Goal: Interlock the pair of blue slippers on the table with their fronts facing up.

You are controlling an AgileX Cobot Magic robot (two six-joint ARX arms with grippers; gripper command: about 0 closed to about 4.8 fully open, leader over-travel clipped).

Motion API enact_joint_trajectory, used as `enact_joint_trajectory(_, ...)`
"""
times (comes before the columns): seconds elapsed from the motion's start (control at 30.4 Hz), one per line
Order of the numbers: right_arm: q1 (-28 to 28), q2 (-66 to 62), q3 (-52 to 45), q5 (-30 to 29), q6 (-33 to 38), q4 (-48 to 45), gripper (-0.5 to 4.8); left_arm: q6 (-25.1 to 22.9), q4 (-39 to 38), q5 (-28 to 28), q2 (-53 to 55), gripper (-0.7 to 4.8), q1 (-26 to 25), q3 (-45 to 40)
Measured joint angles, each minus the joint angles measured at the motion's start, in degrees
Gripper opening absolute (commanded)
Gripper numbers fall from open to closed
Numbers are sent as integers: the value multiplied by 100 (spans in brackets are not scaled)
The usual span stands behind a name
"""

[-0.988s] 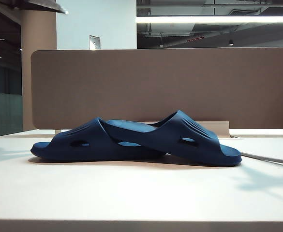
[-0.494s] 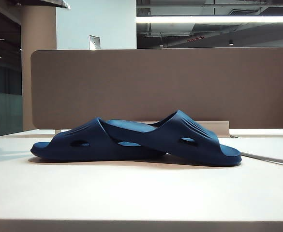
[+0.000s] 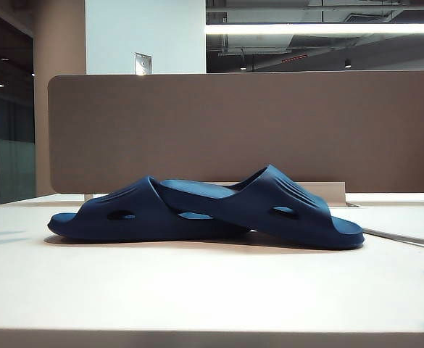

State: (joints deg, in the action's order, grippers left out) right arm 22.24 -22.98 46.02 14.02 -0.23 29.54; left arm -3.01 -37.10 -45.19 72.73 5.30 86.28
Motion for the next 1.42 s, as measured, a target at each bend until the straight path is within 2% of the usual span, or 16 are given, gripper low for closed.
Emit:
enact_joint_trajectory(0.1, 216, -33, 0, 13, -52, -7, 159, -68, -15, 44, -188, 304, 0, -203)
enact_joint_trajectory(0.2, 426, -35, 0, -68, -26, -13, 156, -105, -37, 48, -378, 301, 0, -527)
enact_joint_trajectory(0.36, 448, -42, 42, -79, -4, -90, 157, -107, -66, 77, -603, 299, 0, -841)
enact_joint_trajectory(0.76, 426, -1038, 1399, -111, 157, -295, 157, -105, 0, 35, -990, 299, 0, -841)
enact_joint_trajectory(1.05, 162, -1488, 1613, -992, 616, -575, 157, -195, -116, 33, -1187, 299, 0, -844)
enact_joint_trajectory(1.25, 120, -1674, 1617, -1488, 632, -595, 157, -236, -144, -87, -1217, 299, 0, -844)
enact_joint_trajectory(1.42, -280, -1679, 1615, -1670, 614, -737, 157, -236, -184, -114, -1287, 299, -2, -903)
